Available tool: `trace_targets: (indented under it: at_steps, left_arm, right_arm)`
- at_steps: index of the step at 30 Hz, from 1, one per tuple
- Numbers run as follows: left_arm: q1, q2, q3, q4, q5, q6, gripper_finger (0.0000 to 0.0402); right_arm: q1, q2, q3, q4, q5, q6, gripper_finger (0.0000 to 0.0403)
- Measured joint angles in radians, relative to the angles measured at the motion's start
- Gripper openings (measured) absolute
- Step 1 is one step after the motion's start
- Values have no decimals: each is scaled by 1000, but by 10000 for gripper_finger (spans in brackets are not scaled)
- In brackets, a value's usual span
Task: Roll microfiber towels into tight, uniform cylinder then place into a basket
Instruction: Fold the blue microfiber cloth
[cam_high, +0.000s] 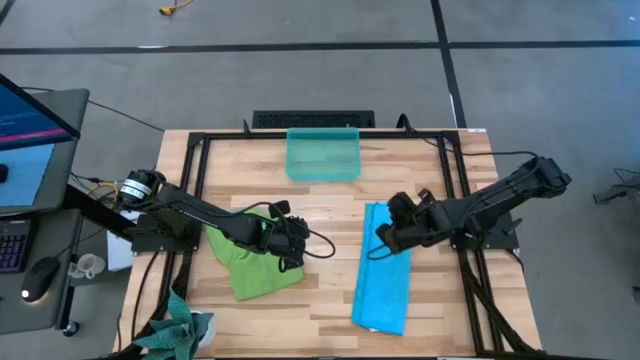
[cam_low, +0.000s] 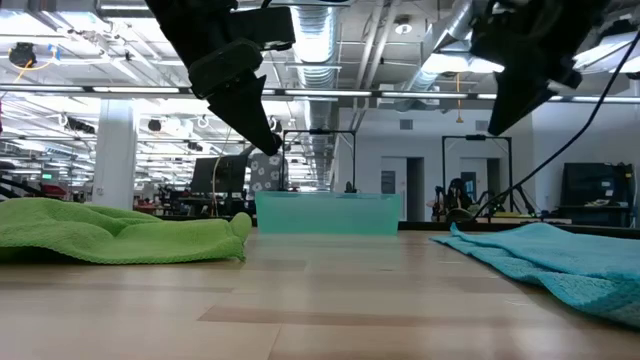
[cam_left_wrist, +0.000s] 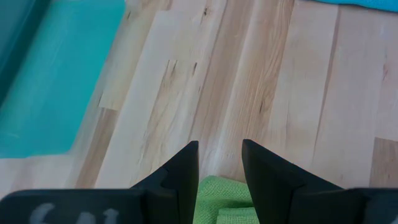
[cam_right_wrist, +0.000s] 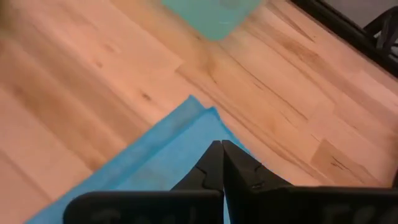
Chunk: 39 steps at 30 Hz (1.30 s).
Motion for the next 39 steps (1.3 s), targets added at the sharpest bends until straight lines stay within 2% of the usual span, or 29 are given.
trace_targets:
  at_steps: [2, 7, 16, 31, 36, 39]
  left_arm:
    - [0, 0, 0, 0, 0, 0, 116]
    - [0, 0, 0, 0, 0, 0, 116]
    - [0, 11, 0, 7, 21, 0, 116]
    - [1, 11, 0, 8, 36, -2, 116]
    - [1, 11, 0, 9, 36, -12, 116]
    - [1, 11, 0, 8, 36, -26, 116]
  right_arm:
    - [-26, 0, -35, 58, -12, -36, 19]
    - [-86, 0, -118, 181, -162, -101, 15]
    - [-194, 0, -221, 431, -363, -195, 18]
    - [-270, 0, -271, 478, -403, -142, 13]
    - [-293, 57, -270, 497, -407, -151, 14]
    - [-324, 120, -271, 516, -441, -209, 16]
